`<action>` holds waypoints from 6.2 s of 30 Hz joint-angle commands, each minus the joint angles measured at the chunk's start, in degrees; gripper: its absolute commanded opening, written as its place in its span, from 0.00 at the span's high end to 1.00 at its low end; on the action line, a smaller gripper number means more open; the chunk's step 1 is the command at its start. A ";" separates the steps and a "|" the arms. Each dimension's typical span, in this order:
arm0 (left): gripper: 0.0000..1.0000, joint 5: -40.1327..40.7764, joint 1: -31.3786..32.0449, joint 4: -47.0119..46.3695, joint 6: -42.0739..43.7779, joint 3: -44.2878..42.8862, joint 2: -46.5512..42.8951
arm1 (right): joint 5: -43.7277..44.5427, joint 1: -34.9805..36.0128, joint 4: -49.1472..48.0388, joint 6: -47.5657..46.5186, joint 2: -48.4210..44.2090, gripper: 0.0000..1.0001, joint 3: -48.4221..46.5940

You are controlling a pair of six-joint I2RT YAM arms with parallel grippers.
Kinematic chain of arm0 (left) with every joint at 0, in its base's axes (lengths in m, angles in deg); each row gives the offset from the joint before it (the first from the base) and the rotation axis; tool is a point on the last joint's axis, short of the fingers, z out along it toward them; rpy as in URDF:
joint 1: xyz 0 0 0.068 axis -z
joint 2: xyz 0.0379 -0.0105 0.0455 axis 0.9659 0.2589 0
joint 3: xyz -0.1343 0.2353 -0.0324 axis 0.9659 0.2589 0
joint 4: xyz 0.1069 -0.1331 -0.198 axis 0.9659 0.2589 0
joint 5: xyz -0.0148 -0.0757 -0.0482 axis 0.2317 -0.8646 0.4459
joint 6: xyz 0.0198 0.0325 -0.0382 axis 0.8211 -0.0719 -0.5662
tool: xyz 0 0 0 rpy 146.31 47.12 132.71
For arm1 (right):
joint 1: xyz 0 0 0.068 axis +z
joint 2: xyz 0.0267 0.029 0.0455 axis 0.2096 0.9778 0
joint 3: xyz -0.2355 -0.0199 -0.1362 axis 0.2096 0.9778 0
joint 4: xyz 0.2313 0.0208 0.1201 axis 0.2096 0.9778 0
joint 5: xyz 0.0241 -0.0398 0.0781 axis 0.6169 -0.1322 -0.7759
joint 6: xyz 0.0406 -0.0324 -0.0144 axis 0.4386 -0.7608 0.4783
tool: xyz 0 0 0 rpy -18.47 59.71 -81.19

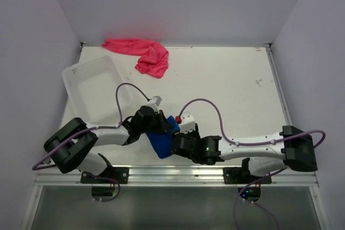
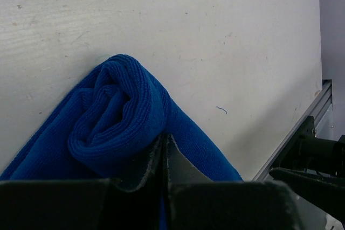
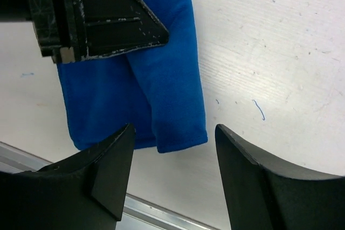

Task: Roll the towels
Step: Roll the towel

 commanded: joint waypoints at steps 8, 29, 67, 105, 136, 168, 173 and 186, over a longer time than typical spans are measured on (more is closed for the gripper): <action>0.94 1.38 0.18 6.23 1.79 1.46 -1.57 | -22.00 -15.06 -25.44 -1.29 -10.76 0.31 17.02; 0.94 1.37 0.18 5.87 1.53 0.94 -1.75 | -28.70 -17.53 -35.75 -1.72 -7.41 0.76 23.28; 0.94 -4.96 0.70 7.46 1.44 -10.14 -2.90 | 16.21 3.74 12.42 5.21 18.31 0.92 -9.58; 0.96 -1.26 2.55 4.47 -0.76 8.06 -5.96 | -19.63 -10.76 -20.96 -4.45 -6.98 0.32 12.81; 0.93 0.14 -0.61 12.27 0.64 -3.00 -11.41 | -19.21 -10.85 -22.03 -8.05 -5.66 0.76 13.79; 0.80 -1.26 -0.44 14.05 0.65 -5.57 -13.53 | 10.50 3.21 11.90 6.80 24.39 0.74 -14.07; 0.81 -1.35 0.44 11.33 -0.14 -3.38 -10.72 | 11.03 3.48 13.31 6.45 26.33 0.74 -16.36; 0.82 2.25 0.62 10.71 0.29 3.48 -9.13 | 7.79 3.56 9.98 6.10 22.38 0.54 -13.21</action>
